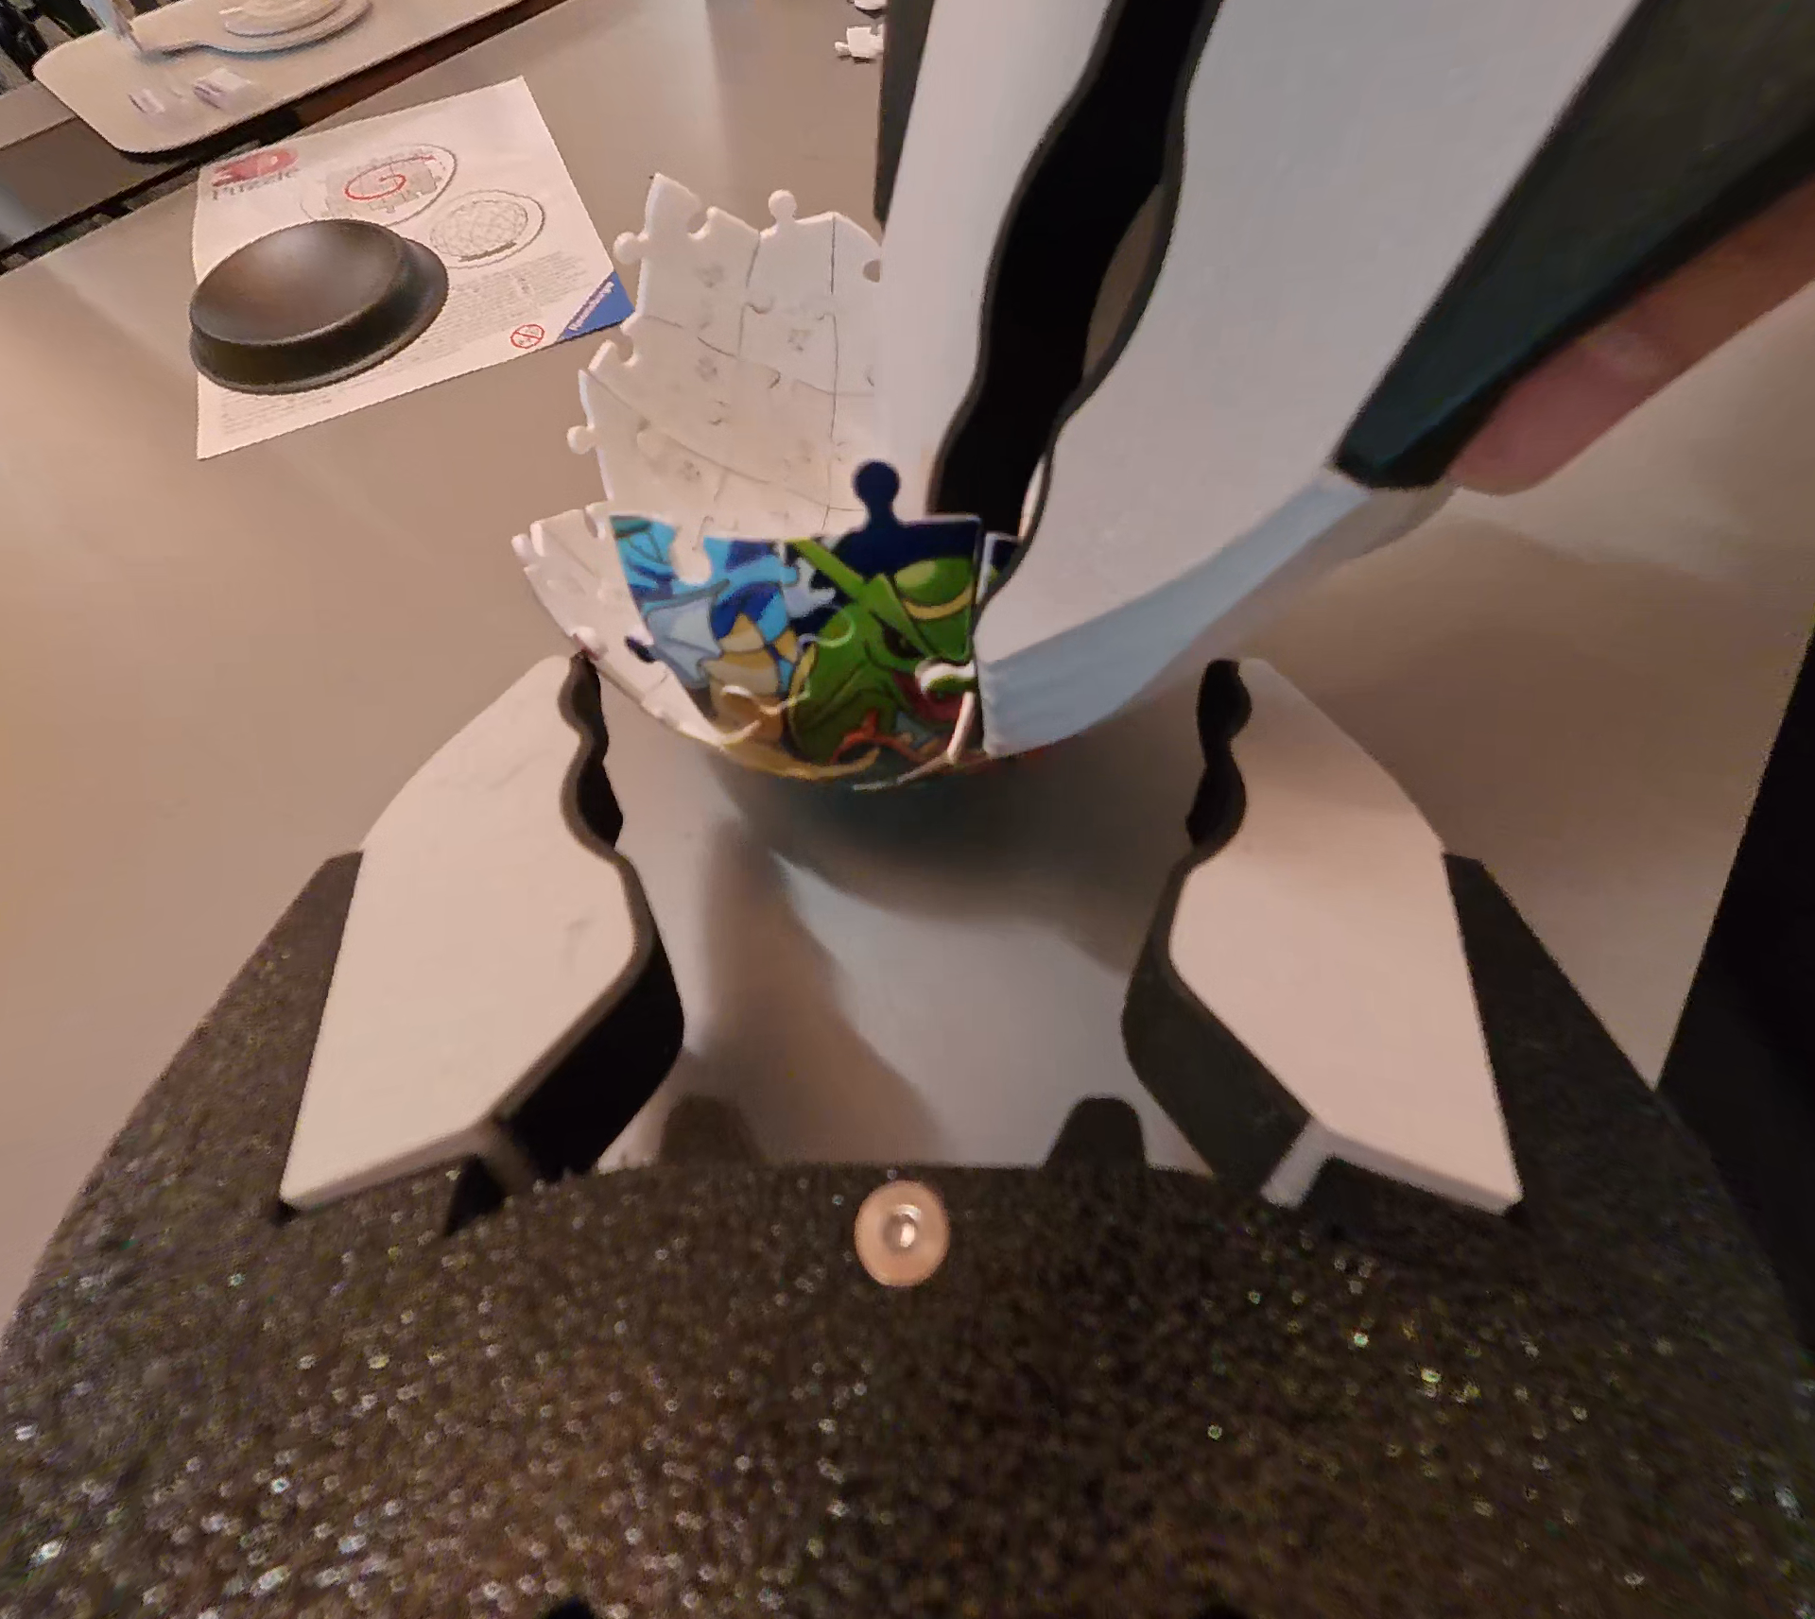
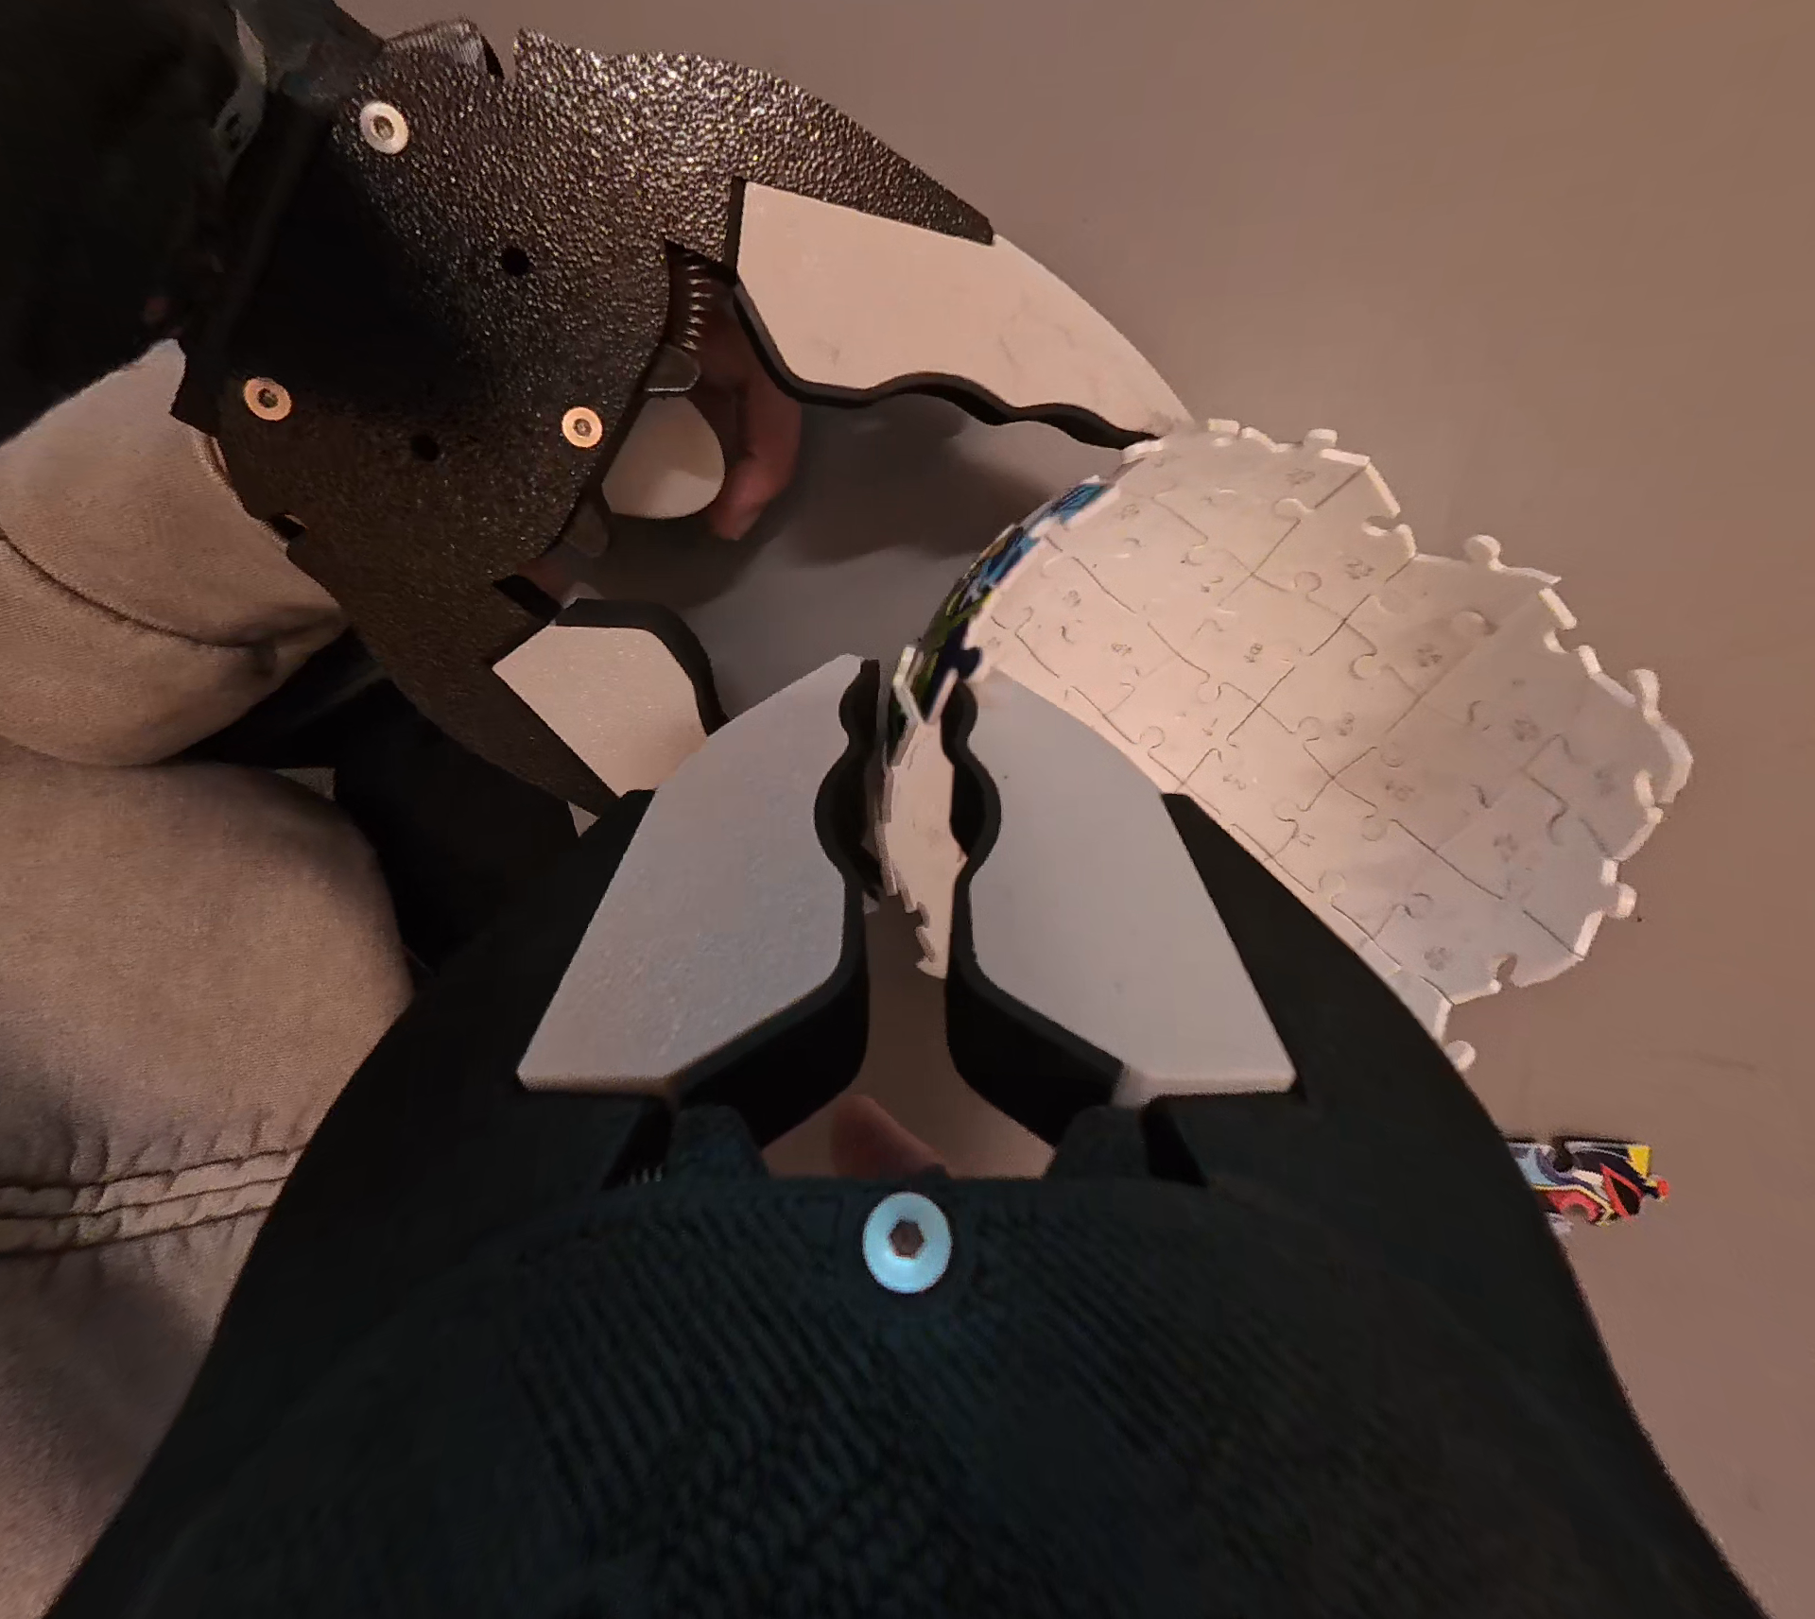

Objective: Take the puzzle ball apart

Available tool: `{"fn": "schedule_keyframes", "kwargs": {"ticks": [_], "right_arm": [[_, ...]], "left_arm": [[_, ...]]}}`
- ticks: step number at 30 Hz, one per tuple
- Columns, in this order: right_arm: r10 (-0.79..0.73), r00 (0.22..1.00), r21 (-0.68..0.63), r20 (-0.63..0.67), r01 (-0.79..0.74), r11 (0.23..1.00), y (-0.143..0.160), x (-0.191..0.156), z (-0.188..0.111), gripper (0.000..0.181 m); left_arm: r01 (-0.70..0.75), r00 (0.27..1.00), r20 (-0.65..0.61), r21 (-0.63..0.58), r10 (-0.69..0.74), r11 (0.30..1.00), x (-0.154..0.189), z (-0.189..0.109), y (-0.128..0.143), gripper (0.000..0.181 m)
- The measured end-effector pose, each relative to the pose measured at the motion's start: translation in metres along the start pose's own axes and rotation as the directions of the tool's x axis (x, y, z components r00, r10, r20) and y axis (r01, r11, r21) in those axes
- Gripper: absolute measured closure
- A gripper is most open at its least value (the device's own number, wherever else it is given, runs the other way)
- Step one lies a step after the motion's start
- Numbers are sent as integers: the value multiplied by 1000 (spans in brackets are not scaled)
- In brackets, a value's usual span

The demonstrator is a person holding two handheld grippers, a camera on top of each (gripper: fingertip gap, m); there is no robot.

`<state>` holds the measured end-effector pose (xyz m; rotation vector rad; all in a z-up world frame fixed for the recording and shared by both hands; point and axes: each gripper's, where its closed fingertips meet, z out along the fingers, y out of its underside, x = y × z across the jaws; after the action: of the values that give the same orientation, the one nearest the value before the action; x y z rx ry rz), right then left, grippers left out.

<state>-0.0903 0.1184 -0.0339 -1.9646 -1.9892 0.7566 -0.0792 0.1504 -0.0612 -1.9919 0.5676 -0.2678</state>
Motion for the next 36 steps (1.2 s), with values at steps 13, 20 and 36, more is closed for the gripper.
{"fn": "schedule_keyframes", "kwargs": {"ticks": [13, 20, 36], "right_arm": [[19, 942, 184, -334, 46, 982, 28, 24, -58, 131], [84, 882, 203, -464, 14, 979, 104, 28, -36, 108], [29, 941, 445, -337, 132, 886, 68, 78, -27, 111]], "left_arm": [[-20, 1000, -12, 31, 20, 999, 3, -2, -4, 76], [-28, 1000, -8, 13, 29, 1000, 4, -3, -1, 76], [-107, 991, 64, -133, 116, 985, 2, 2, 13, 82]]}}
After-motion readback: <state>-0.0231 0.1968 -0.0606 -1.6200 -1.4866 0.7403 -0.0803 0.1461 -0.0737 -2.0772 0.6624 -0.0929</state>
